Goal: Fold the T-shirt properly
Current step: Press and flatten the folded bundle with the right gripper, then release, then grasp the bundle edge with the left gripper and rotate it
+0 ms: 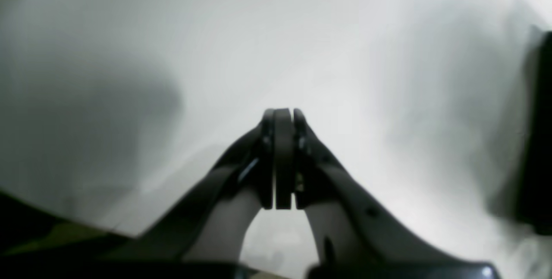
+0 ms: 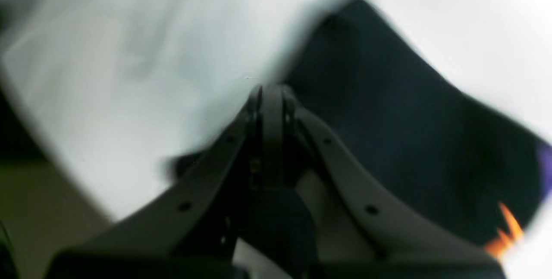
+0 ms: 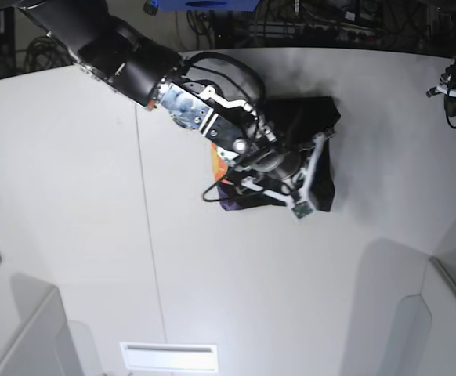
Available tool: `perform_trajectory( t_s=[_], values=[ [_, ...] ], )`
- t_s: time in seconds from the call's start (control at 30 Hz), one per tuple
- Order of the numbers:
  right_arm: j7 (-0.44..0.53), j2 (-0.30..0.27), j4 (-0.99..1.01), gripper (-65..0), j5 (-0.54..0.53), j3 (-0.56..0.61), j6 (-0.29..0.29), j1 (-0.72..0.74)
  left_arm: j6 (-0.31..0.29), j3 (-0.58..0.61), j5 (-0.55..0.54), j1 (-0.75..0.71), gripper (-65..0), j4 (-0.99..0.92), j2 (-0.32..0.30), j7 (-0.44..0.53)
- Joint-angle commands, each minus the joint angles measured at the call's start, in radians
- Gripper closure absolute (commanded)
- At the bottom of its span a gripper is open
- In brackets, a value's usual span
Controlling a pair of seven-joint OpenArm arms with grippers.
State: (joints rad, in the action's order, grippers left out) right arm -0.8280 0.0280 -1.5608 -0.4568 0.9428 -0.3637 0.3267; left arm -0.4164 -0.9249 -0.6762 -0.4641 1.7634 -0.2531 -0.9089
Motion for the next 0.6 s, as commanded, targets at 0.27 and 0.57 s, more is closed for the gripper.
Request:
perform_trajectory(
  t_s=[0.27,0.57],
  values=[
    [0.017,-0.198,-0.318,0.0,-0.006,-0.291,0.01,-0.162,-0.005,0.152,-0.221,0.026,0.0,0.171,0.01,-0.069],
    [0.019,-0.328,-0.416,0.0,-0.013,-0.459,0.013,-0.303,-0.003,0.344,-0.233,0.113,-63.7,0.158,0.085,-0.069]
  ],
)
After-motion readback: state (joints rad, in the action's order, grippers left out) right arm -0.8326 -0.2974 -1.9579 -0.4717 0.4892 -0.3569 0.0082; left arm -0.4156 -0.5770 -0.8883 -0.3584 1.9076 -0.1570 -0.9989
